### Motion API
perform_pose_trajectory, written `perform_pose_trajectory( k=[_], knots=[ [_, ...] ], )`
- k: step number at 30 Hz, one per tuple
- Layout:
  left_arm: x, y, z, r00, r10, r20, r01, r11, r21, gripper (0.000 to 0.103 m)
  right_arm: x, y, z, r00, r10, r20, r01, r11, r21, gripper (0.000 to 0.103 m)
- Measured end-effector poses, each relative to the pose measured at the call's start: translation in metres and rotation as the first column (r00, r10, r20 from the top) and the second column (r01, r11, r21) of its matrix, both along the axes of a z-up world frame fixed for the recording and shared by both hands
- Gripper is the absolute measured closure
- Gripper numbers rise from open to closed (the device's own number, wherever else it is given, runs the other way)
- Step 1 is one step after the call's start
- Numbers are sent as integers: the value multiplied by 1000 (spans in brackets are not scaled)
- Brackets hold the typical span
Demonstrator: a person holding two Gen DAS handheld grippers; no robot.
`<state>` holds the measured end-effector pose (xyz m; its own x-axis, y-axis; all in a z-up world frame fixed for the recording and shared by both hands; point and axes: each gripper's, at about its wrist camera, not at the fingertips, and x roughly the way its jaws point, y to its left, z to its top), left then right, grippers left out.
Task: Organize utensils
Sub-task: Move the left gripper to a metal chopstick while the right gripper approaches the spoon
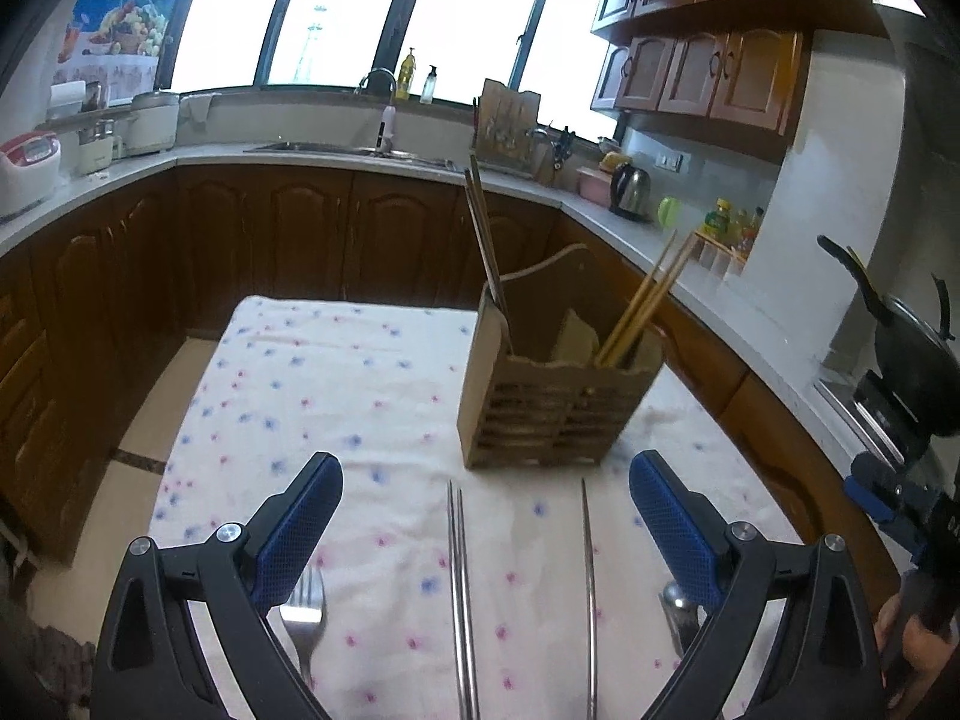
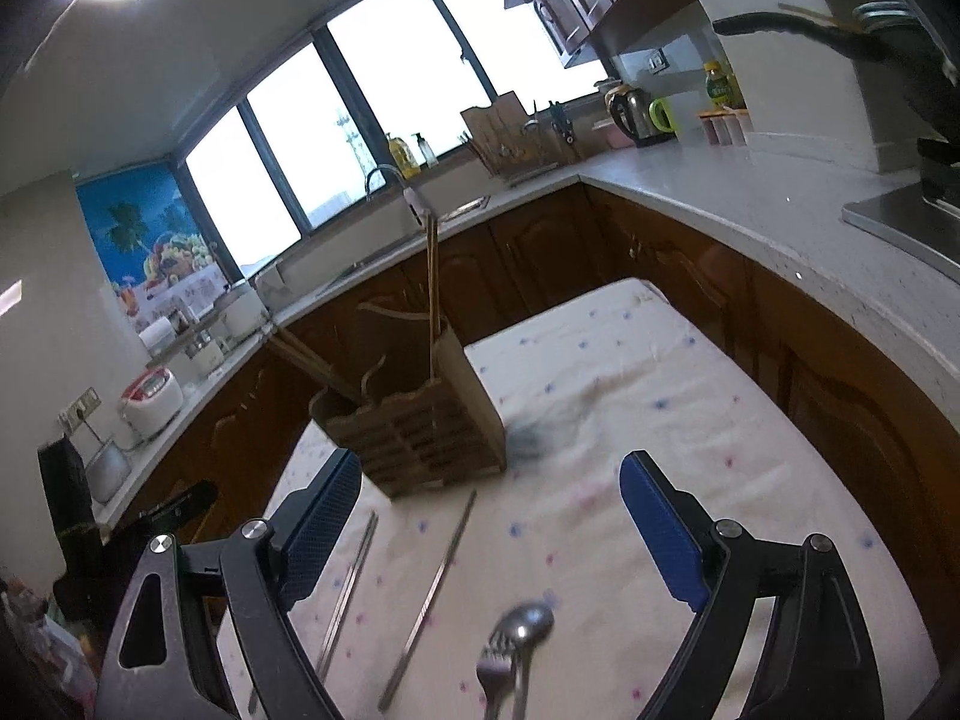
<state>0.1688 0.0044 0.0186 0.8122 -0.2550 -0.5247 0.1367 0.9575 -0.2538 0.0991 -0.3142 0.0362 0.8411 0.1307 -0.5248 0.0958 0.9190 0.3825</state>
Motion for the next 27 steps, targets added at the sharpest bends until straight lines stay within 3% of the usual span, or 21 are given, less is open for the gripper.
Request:
perform_pose_trajectory(
  k=[13,23,25,27],
  knots=[
    [-8,-21,-12,993,-52,-108,57,997,47,6,-21,4,-41,993,2,-120,-1,1000,12,13],
    [3,-28,-20,982,-56,-180,69,996,63,6,-15,21,-68,976,64,-208,-64,998,10,15],
    [4,-27,-23,980,-56,-189,69,996,61,6,-13,27,-73,970,84,-229,-85,996,5,22],
    [7,-27,-26,979,-56,-197,69,996,60,6,-9,31,-80,962,98,-256,-101,995,2,38]
  ],
)
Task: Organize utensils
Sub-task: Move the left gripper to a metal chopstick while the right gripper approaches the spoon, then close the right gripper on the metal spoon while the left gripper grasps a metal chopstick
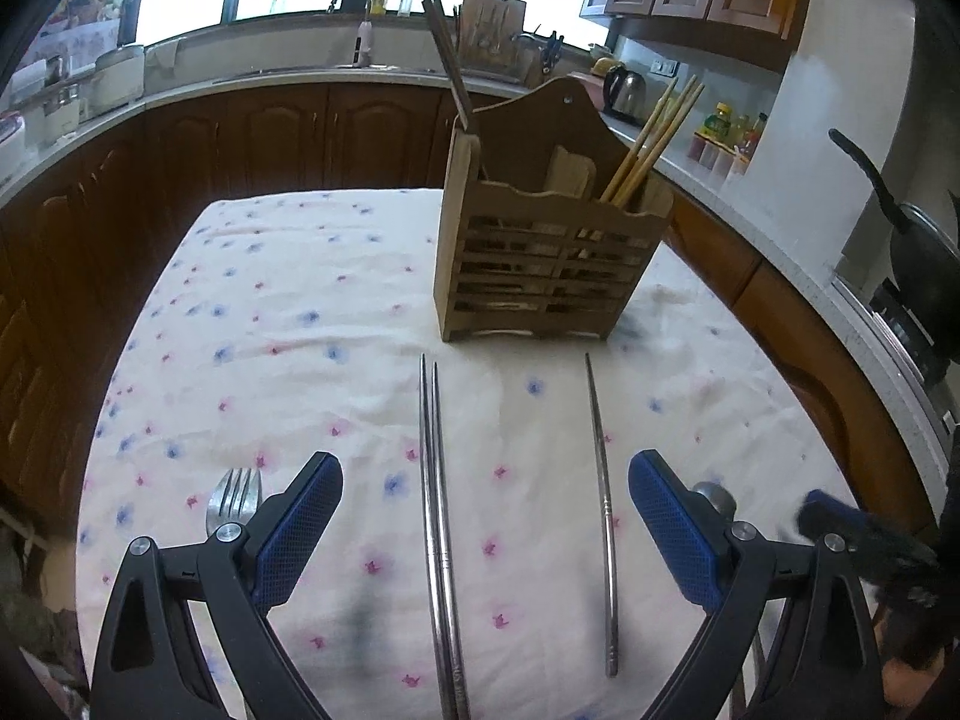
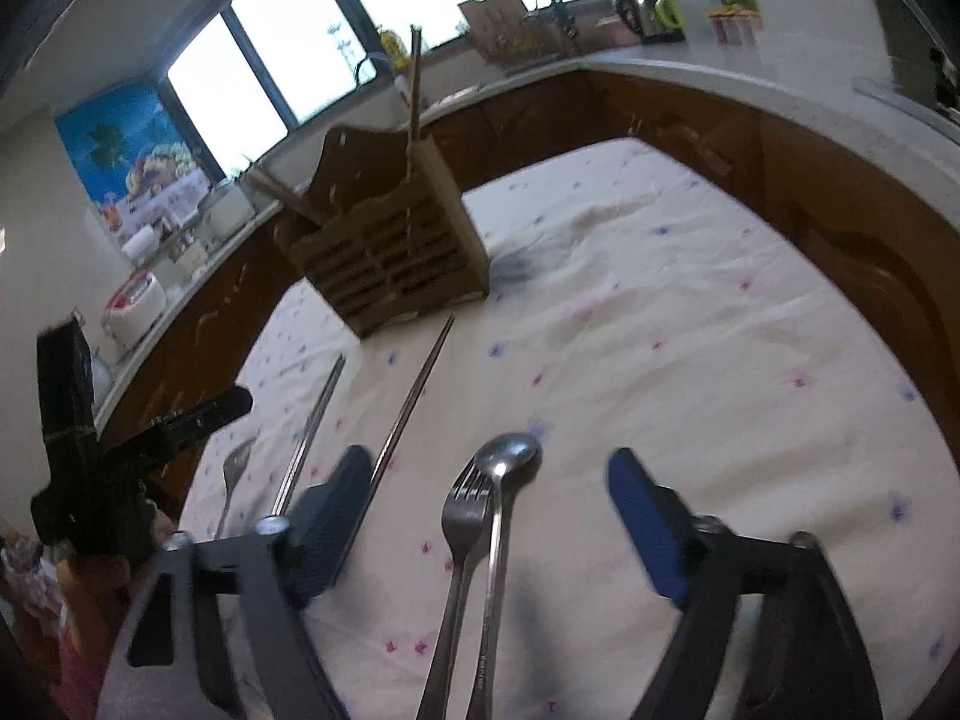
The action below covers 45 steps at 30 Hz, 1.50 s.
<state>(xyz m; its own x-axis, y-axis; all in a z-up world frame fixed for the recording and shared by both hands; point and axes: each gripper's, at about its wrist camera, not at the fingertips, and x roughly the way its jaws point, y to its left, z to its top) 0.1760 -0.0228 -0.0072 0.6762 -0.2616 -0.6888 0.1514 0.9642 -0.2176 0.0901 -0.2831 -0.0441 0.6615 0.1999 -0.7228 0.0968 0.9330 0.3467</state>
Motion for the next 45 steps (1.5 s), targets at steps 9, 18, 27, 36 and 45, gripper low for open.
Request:
perform_pose_trajectory(
  k=[9,18,27,36,45],
  knots=[
    [21,-11,-12,999,-24,-28,25,1000,11,7,18,3,-33,993,27,-114,-26,1000,10,66],
    [54,-43,-18,993,-101,-64,105,993,55,7,32,-5,-35,990,78,-114,-70,995,72,92],
    [106,-100,-46,978,-170,-125,190,965,178,23,21,-32,-29,994,3,-105,-2,1000,11,101],
    [150,-144,-68,961,-210,-178,251,932,259,67,28,-40,-35,992,25,-123,-20,999,39,95],
    [144,-135,-71,954,-240,-177,268,951,156,100,26,-39,-37,995,24,-101,-22,1000,21,99]
  ],
)
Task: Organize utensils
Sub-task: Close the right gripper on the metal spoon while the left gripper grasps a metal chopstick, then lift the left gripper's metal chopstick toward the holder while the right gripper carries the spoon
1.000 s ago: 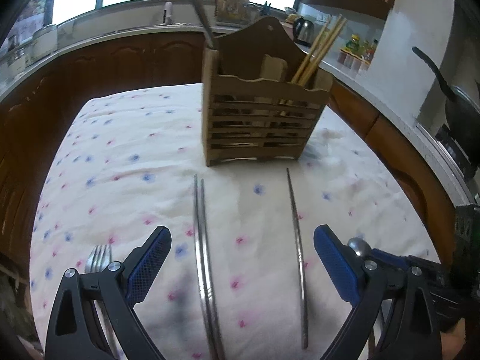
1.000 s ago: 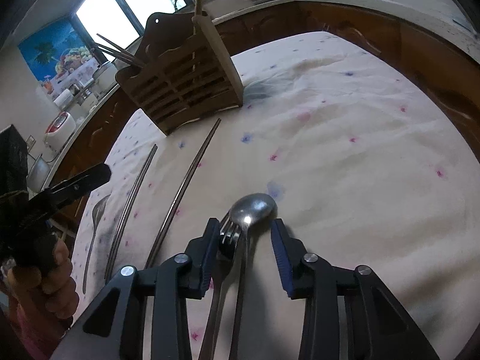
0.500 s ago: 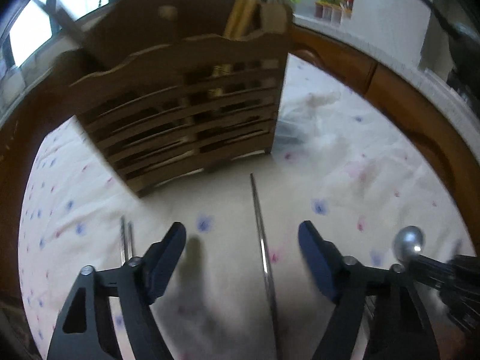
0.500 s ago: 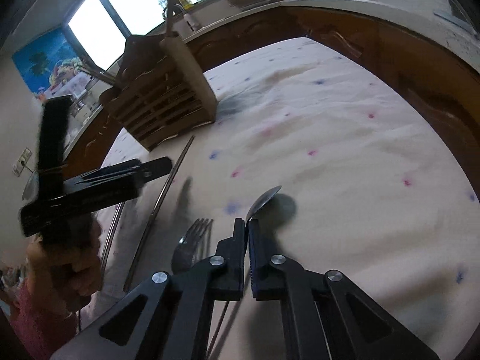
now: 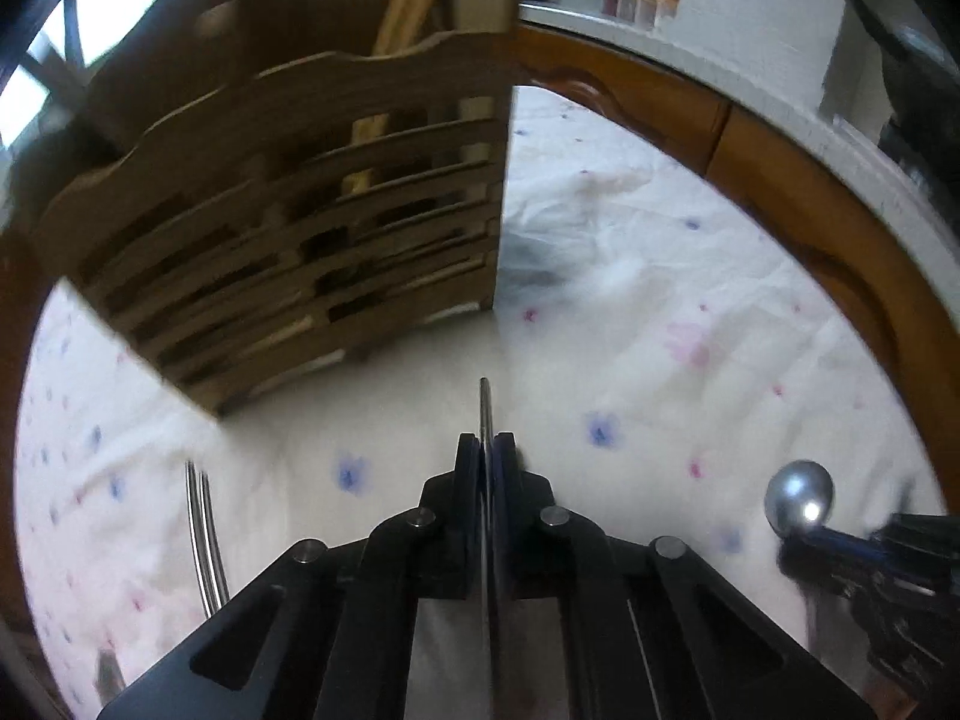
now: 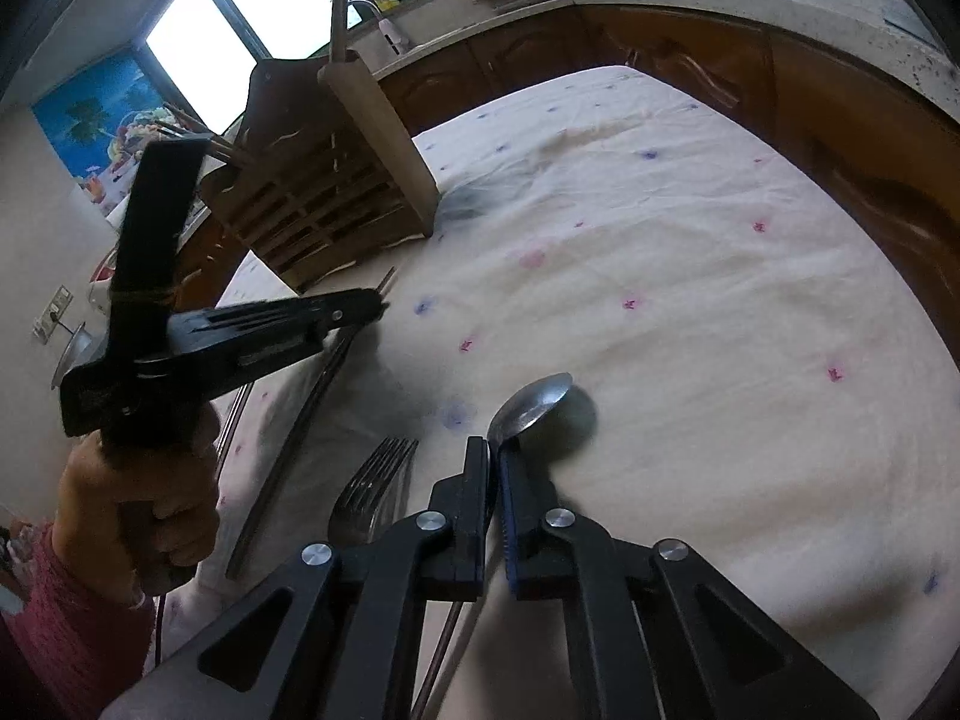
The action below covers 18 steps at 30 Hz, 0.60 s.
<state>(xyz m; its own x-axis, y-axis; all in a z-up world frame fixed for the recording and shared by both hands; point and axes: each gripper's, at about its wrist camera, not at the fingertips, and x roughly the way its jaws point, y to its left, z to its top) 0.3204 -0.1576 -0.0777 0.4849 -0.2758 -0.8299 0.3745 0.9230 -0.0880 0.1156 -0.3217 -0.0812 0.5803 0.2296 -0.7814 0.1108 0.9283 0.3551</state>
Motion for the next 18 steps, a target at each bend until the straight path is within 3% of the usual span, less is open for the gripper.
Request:
perform_pose_trajectory(
  k=[9,18],
  knots=[
    [-47,45,39,997,35,66,-23,987,-160,100,-7,-1,25,998,-22,67,22,1000,-6,101],
    [-103,95,83,984,85,157,-42,965,-259,100,-12,13,62,989,0,149,4,1000,-30,101]
  ],
)
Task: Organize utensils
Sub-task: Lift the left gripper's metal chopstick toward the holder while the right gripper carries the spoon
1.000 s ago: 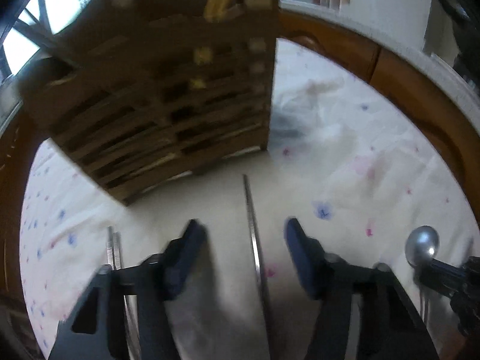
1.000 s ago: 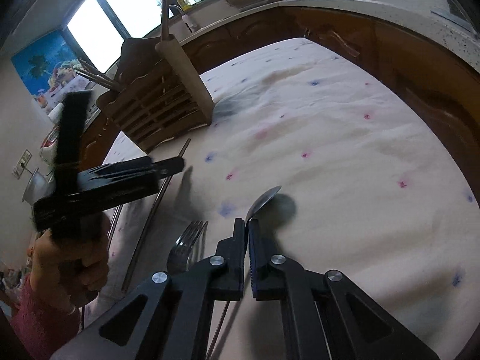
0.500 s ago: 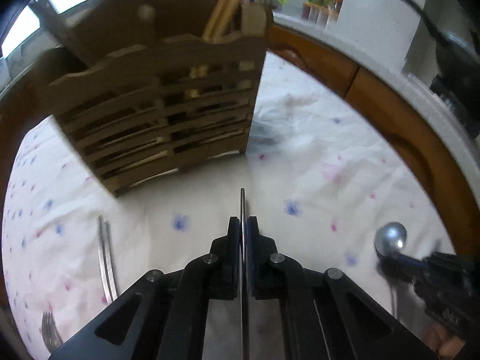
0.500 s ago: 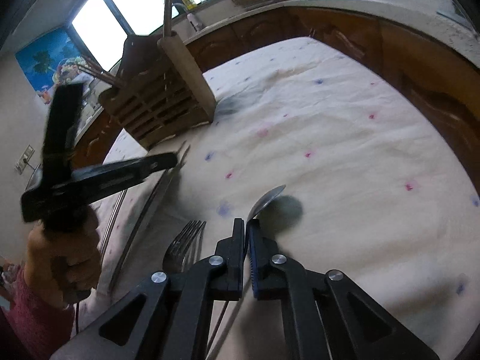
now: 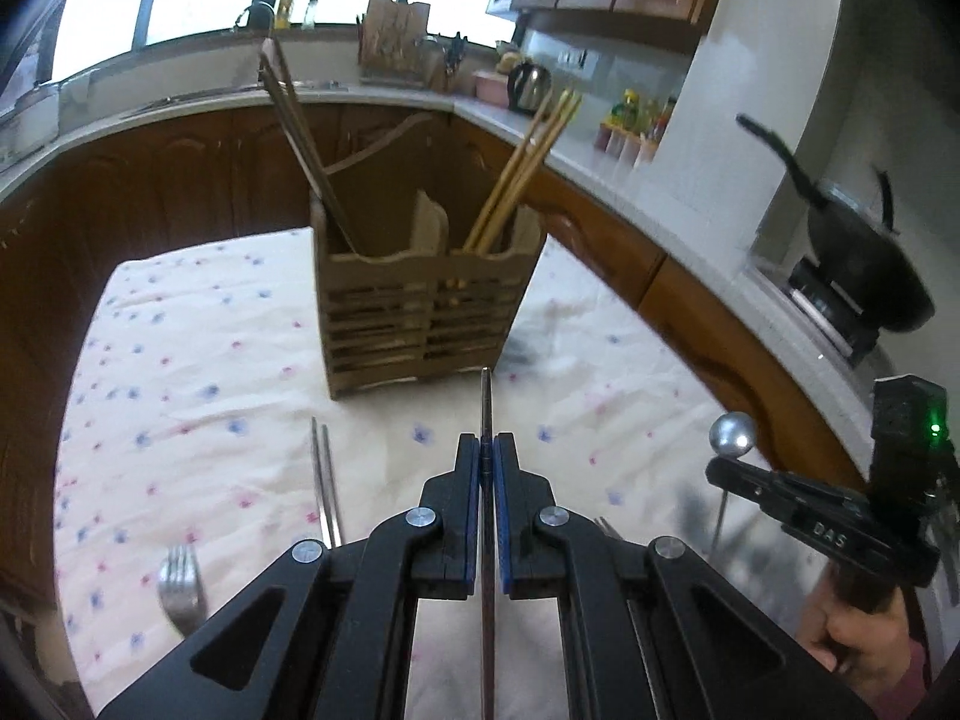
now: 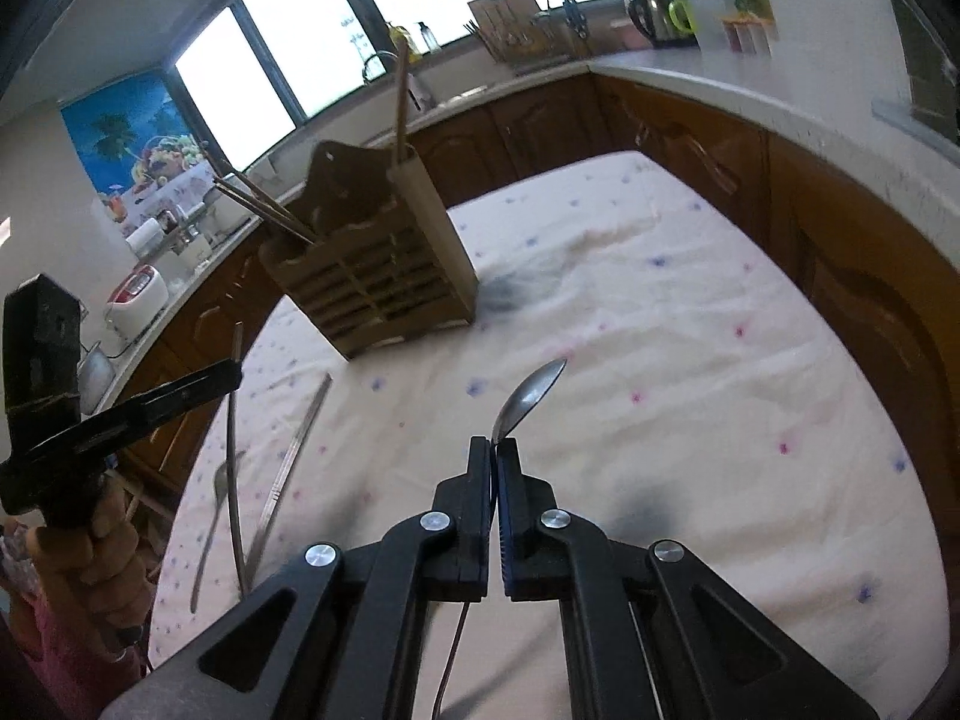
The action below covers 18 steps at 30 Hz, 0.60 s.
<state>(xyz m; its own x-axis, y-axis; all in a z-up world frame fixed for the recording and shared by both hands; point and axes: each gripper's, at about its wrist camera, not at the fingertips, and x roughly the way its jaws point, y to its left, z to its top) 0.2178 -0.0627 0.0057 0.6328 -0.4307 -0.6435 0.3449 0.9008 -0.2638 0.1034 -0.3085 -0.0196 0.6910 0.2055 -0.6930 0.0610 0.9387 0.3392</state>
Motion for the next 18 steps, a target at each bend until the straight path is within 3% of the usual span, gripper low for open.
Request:
perform_pose_trajectory(
  k=[18],
  knots=[
    [-75,69,40,991,57,119,-44,993,-108,100,-2,32,46,990,47,134,-40,998,-55,101]
  ],
)
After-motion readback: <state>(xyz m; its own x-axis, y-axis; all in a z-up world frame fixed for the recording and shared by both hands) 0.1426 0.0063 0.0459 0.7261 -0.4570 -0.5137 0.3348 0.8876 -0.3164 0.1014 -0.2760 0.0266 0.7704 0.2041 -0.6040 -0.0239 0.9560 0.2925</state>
